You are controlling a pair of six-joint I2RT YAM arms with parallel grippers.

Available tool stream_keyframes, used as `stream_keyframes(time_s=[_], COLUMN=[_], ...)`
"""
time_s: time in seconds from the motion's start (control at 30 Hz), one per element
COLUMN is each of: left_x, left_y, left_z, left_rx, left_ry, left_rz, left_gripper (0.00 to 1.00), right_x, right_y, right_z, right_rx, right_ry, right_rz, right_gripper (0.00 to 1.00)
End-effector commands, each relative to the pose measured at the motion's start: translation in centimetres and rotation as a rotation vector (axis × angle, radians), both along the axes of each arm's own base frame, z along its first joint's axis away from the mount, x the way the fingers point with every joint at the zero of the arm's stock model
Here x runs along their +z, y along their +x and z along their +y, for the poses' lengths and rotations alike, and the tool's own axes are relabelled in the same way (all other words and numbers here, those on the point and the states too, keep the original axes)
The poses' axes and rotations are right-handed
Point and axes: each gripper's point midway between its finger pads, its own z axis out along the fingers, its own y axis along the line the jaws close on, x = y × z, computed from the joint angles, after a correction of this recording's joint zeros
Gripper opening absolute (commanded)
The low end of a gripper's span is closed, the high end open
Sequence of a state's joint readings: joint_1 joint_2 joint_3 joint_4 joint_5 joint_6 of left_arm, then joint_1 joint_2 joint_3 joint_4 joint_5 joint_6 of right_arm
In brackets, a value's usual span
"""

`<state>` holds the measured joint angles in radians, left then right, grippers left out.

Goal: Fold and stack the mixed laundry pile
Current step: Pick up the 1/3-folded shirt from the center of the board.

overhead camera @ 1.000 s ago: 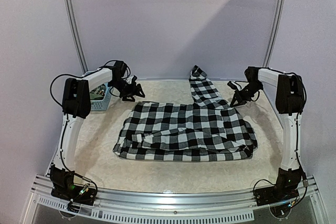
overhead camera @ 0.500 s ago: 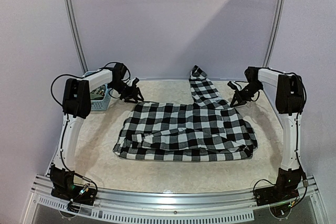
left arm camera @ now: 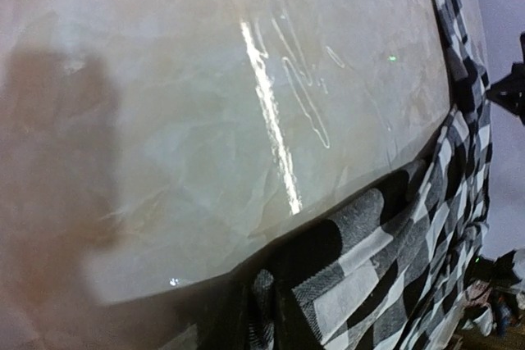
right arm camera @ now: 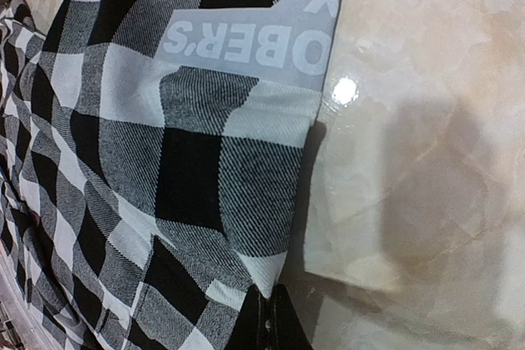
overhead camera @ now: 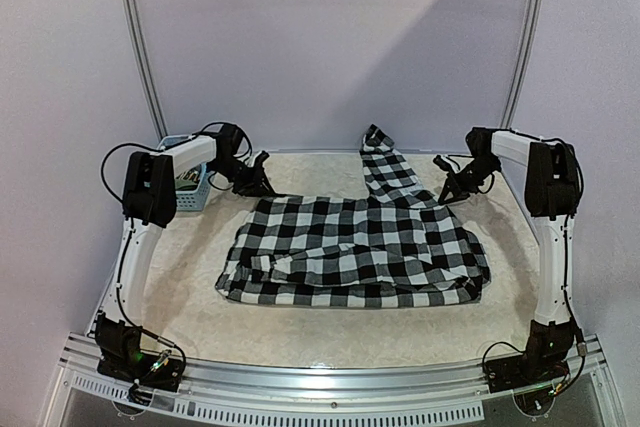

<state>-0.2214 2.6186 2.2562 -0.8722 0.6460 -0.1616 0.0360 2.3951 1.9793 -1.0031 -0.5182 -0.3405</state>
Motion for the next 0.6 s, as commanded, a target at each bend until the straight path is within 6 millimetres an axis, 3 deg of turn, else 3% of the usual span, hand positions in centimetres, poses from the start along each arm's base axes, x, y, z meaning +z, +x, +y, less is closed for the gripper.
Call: stream_keyframes(time_s=[0.0,0.07,0.27,0.57], left_x=[0.9,2.1,6.4,8.8], left_y=[1.0,1.6,2.8,1.8], left_z=[0.0,0.2,0.8,0.6], left_rx=[-0.008,0.004,0.047,0.051], left_ry=[-0.022,-0.013,-0.014,-0.062], left_rz=[-0.061,-0.113,-0.292,-0.345], left_gripper=[0.07,0.0,0.0,0.0], right_x=[-1.0,-0.9,0.6,4.3], right_y=[0.7,0.9,1.8,1.8], right_z=[-0.3,-0.5,-0.4,-0.1], right_rx=[-0.017,-0.02,-0.031,-0.014], right_ry=[-0.006,-0.011,-0.004,0.016], right_rz=[-0.003,-0.009,-0.072,-0.199], right_gripper=[0.0,0.0,0.0,0.0])
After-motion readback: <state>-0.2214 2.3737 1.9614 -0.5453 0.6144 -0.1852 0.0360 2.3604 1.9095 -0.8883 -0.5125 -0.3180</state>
